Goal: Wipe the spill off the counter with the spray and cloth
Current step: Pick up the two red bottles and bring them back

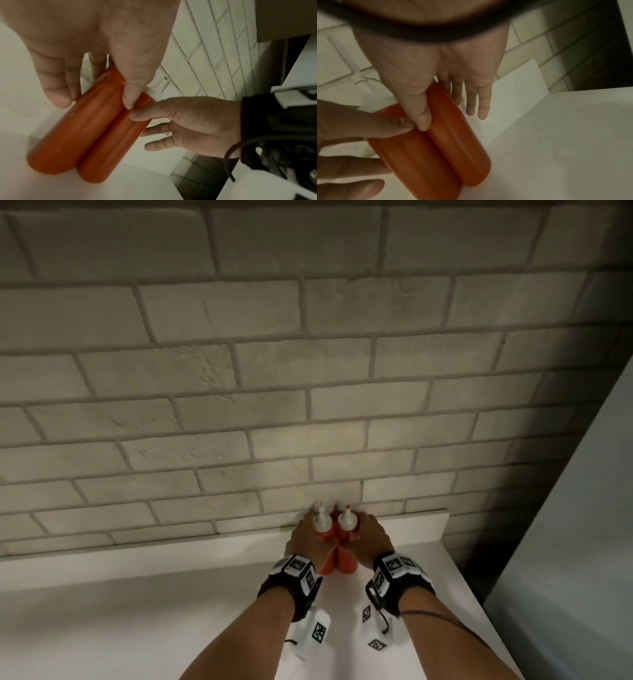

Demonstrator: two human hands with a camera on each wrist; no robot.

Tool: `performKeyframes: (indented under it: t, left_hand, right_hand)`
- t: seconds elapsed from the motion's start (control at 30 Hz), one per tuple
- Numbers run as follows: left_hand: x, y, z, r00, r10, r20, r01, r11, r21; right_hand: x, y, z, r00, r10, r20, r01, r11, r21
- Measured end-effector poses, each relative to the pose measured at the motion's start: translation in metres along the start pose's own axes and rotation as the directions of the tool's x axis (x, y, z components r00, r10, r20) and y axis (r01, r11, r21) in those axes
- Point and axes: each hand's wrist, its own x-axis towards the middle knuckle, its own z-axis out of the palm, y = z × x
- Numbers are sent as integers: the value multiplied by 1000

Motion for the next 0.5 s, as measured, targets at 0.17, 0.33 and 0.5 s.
performKeyframes:
  t: [0.17,0.33,0.5]
  left_hand:
    - [-26,-5,-18,999,31,-13,-31,1000,1]
    - [-82,-5,-70,990,109,-89,-119,986,-116]
    - [-164,-19,-122,959,201,-202,-236,958,-165]
  right_hand:
    - [-27,2,-3,997,-59,-40,64,992,113]
    - [-83,-12,-20,986,-128,-104,155,935,319]
    - [-159,-30,-29,957,-243,-159,288,863,416]
